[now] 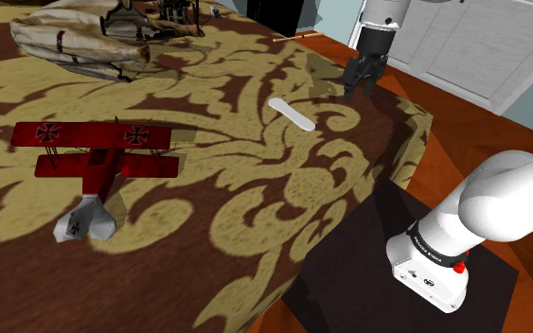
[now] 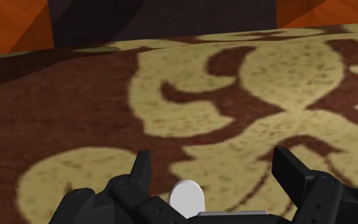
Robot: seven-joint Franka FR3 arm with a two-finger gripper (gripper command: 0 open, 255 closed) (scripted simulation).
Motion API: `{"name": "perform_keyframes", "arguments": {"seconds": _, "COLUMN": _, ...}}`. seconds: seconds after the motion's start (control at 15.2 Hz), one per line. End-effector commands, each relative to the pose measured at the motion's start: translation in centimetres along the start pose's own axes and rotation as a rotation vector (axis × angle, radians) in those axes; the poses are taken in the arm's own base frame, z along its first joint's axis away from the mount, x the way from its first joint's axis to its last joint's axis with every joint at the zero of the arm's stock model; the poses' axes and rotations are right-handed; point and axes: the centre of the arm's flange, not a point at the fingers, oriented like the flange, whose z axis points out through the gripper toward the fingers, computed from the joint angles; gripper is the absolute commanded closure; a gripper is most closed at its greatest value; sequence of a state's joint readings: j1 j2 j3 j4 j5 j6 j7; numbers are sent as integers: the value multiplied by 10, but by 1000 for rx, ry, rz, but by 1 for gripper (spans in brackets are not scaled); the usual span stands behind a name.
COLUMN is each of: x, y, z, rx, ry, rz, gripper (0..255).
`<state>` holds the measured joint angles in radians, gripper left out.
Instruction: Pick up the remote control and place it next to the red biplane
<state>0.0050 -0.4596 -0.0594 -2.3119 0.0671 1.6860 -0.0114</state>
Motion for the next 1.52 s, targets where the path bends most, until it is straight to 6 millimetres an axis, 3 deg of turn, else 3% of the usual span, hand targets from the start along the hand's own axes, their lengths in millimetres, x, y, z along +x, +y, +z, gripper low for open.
{"name": "perform_keyframes", "arguments": {"seconds": 0.0, "x": 23, "y": 0, "z": 10, "rx": -7, "ry": 4, "rz": -2, "gripper": 0}}
{"name": "perform_keyframes", "arguments": {"seconds": 1.12, "x": 227, "y": -3, "z": 96, "rx": -65, "ry": 28, "rz": -16, "gripper": 0}}
{"name": "perform_keyframes", "arguments": {"seconds": 1.45, "x": 229, "y": -1, "z": 118, "rx": -65, "ry": 28, "rz": -17, "gripper": 0}}
